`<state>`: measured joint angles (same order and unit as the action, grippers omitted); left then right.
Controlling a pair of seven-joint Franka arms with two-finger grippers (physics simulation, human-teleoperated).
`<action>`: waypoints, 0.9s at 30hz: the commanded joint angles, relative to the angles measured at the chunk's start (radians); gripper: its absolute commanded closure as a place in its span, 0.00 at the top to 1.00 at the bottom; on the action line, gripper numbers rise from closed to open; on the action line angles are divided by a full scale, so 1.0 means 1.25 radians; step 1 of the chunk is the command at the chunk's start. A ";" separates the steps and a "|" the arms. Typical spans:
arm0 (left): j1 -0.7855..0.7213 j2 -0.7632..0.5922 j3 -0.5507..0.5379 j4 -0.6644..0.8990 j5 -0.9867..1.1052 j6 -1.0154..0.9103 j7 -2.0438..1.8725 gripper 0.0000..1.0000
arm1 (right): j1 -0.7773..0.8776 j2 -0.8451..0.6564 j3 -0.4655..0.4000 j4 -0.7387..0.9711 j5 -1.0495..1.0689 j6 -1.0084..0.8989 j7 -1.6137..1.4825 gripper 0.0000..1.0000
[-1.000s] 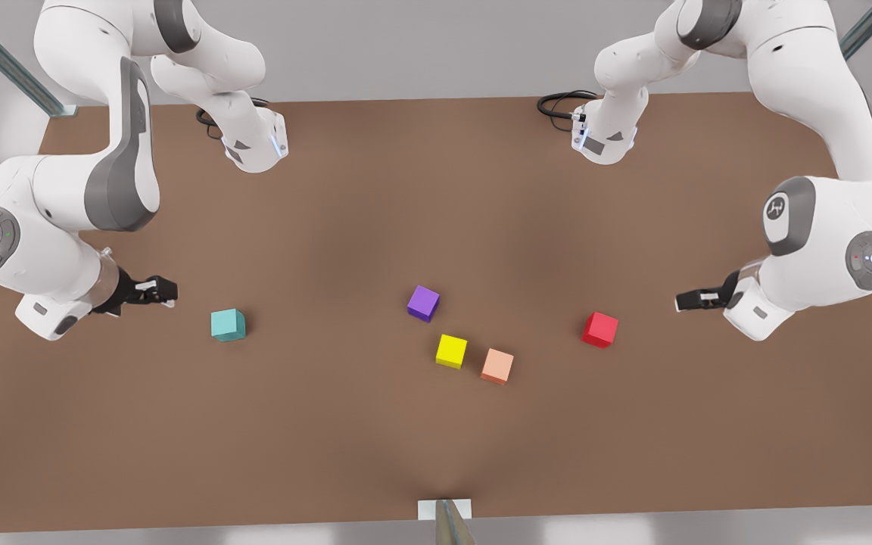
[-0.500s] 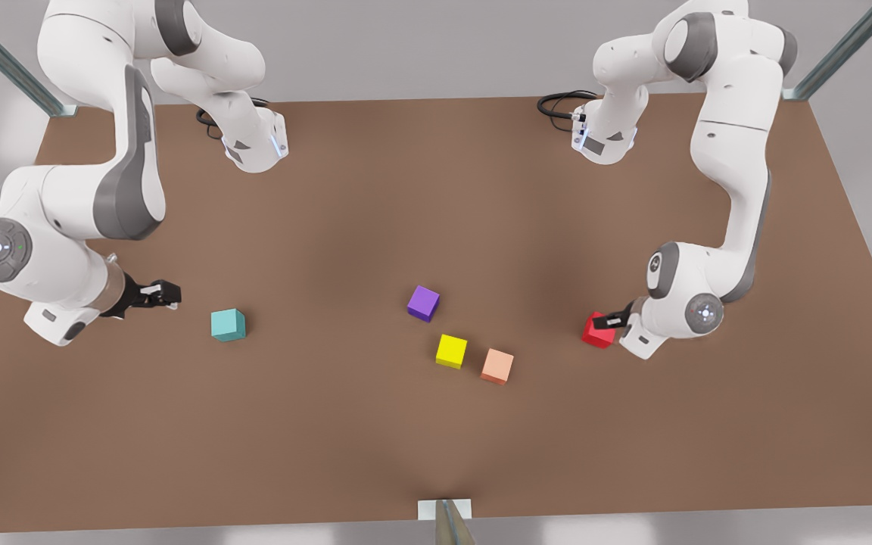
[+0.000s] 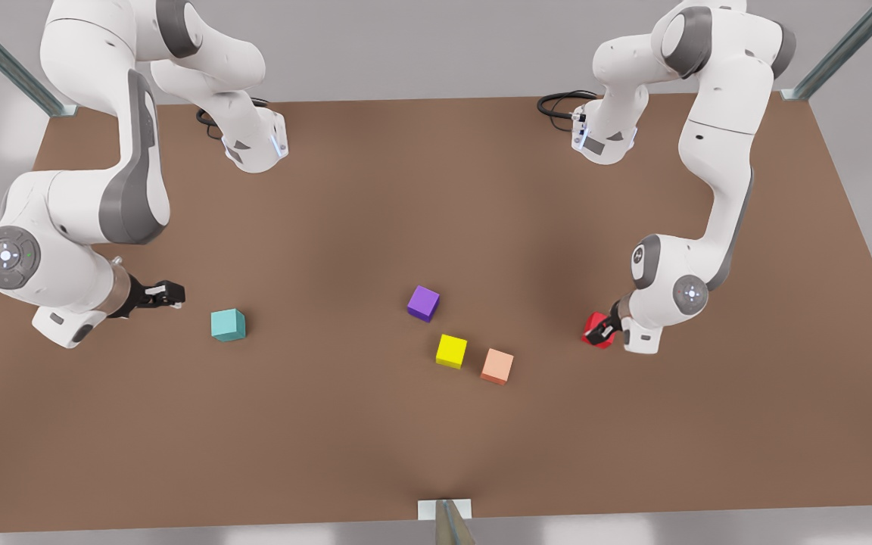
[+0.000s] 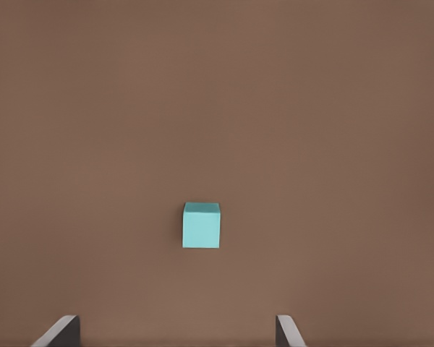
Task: Pick up red wooden cube and pass to hand red wooden cube and place in blue wooden cube
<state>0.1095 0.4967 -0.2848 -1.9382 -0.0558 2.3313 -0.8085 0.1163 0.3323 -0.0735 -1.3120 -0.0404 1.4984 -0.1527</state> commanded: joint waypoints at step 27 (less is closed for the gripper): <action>-0.004 0.039 0.027 -0.009 0.009 0.069 -0.356 1.00 | 0.021 0.018 -0.001 -0.001 -0.001 -0.022 -0.003 1.00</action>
<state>0.1052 0.5434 -0.2514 -1.9500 -0.0456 2.4109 -1.1442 0.1425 0.3537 -0.0748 -1.3137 -0.0416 1.4740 -0.1557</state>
